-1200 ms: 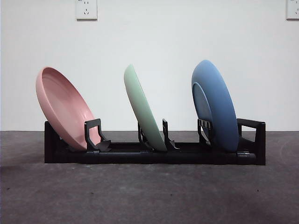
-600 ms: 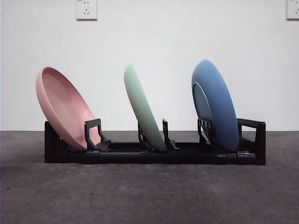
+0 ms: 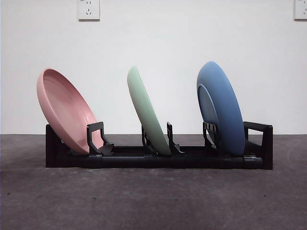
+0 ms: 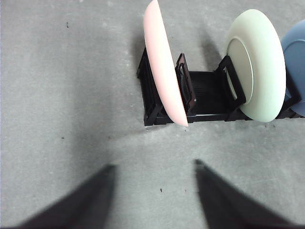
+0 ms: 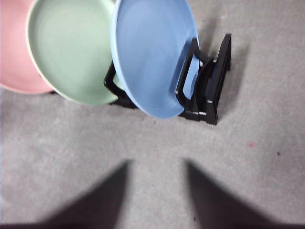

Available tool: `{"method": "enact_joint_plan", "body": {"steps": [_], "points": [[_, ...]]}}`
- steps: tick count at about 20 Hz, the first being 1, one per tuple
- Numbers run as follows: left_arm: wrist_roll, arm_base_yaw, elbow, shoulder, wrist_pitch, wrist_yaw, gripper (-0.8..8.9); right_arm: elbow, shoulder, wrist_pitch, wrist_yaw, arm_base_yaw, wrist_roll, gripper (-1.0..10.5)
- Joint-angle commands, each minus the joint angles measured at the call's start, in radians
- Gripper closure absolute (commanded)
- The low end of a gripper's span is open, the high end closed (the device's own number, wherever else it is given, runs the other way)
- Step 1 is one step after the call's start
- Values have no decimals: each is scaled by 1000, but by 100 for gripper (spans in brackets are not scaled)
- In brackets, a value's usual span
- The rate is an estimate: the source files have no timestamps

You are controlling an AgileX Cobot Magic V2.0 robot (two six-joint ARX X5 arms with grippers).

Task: Place the plate

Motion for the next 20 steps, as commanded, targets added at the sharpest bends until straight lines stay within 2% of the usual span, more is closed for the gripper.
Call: {"method": "enact_joint_plan", "body": {"steps": [1, 4, 6, 8, 12, 16, 20], "points": [[16, 1, 25, -2, 9, 0, 494, 23, 8, -3, -2, 0, 5, 613], [16, 1, 25, -4, 10, 0, 496, 69, 61, -17, -6, 27, 90, 614], [16, 1, 25, -4, 10, 0, 496, 161, 160, -68, -13, 56, 117, 615], [3, 1, 25, -4, 10, 0, 497, 285, 299, -119, -18, 85, 123, 617], [-14, 1, 25, -4, 10, 0, 498, 498, 567, -138, -112, 120, 141, 622], [-17, -9, 25, -4, 10, 0, 501, 619, 748, -94, -106, 159, 138, 629], [-17, -24, 25, -4, 10, 0, 501, 651, 841, 15, -99, 190, 144, 629]]}}
